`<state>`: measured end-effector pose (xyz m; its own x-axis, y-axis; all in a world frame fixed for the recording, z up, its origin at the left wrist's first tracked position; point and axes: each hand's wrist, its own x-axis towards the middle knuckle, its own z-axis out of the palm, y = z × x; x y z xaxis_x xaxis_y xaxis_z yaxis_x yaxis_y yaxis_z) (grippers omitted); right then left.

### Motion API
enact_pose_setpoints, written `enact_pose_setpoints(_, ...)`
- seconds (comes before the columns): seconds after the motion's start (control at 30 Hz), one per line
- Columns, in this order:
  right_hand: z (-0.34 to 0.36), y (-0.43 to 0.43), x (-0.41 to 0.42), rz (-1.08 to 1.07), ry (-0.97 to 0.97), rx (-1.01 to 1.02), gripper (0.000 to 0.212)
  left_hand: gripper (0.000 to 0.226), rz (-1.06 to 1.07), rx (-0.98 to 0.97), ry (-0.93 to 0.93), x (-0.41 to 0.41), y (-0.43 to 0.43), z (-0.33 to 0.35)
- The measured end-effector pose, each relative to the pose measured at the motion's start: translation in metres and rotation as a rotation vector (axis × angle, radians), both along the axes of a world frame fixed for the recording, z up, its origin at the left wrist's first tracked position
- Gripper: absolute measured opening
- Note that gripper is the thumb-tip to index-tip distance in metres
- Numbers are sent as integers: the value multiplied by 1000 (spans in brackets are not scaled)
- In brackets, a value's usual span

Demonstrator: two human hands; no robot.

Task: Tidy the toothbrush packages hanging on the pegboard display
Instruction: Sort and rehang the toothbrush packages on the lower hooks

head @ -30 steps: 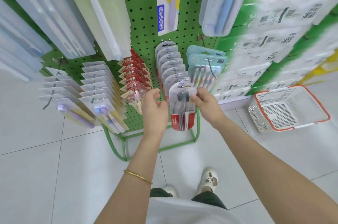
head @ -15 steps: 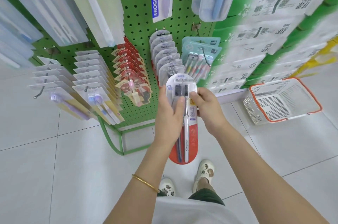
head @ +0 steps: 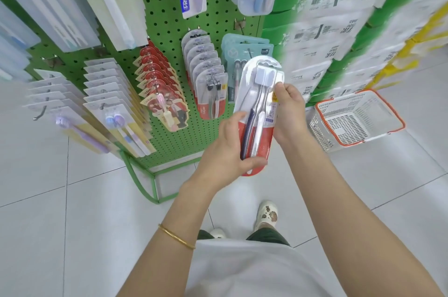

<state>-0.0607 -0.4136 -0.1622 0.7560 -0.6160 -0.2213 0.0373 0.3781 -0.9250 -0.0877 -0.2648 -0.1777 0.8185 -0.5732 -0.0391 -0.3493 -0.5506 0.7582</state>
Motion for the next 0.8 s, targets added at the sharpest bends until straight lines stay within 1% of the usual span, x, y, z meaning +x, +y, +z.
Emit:
enact_pose_setpoints(0.1, 0, -3, 0, -48, -1, 2, 31, 102, -32, 130, -93, -5, 0, 3)
enact_pose_setpoints(0.2, 0, -3, -3, -121, -27, 73, 28, 108, -32, 238, -166, -6, -3, 4)
enact_pose_setpoints(0.27, 1, -3, -6, -132, -43, 121, 24, 108, -21, 274, -184, -7, -5, 3)
enact_pose_setpoints(0.33, 2, -1, -10, -79, -90, 200, 18, 101, -27, 248, -151, -6, -6, 3)
enact_pose_setpoints(0.37, 2, -1, -12, -31, -119, 251, 19, 98, -39, 194, -77, -5, -6, 6)
enact_pose_setpoints(0.4, 3, -1, -15, 23, -125, 280, 25, 94, -44, 104, 40, -3, -5, 9)
enact_pose_setpoints(0.43, 3, -3, -18, 78, -105, 286, 31, 90, -46, -11, 180, -1, -3, 12)
enact_pose_setpoints(0.47, 3, -3, -22, 129, -68, 276, 32, 83, -54, -120, 317, 0, -2, 16)
enact_pose_setpoints(0.5, 3, -2, -26, 175, -35, 253, 26, 77, -62, -218, 431, 0, -1, 17)
enact_pose_setpoints(0.53, 0, -2, -27, 205, -12, 224, 14, 71, -61, -320, 536, 0, 0, 18)
enact_pose_setpoints(0.57, -1, -1, -29, 206, -4, 203, 6, 66, -37, -419, 655, 1, 0, 17)
enact_pose_setpoints(0.63, -4, -1, -30, 150, 5, 167, 27, 54, 22, -560, 865, 1, 0, 15)
enact_pose_setpoints(0.7, -1, -2, -28, 118, 38, 117, 35, 40, 32, -558, 918, 0, 3, 13)
enact_pose_setpoints(0.73, 0, -2, -27, 145, 62, 76, 33, 34, 27, -536, 927, 0, 4, 9)
enact_pose_setpoints(0.8, 1, -2, -28, 224, 89, 2, 22, 22, 31, -508, 942, -1, 5, 4)
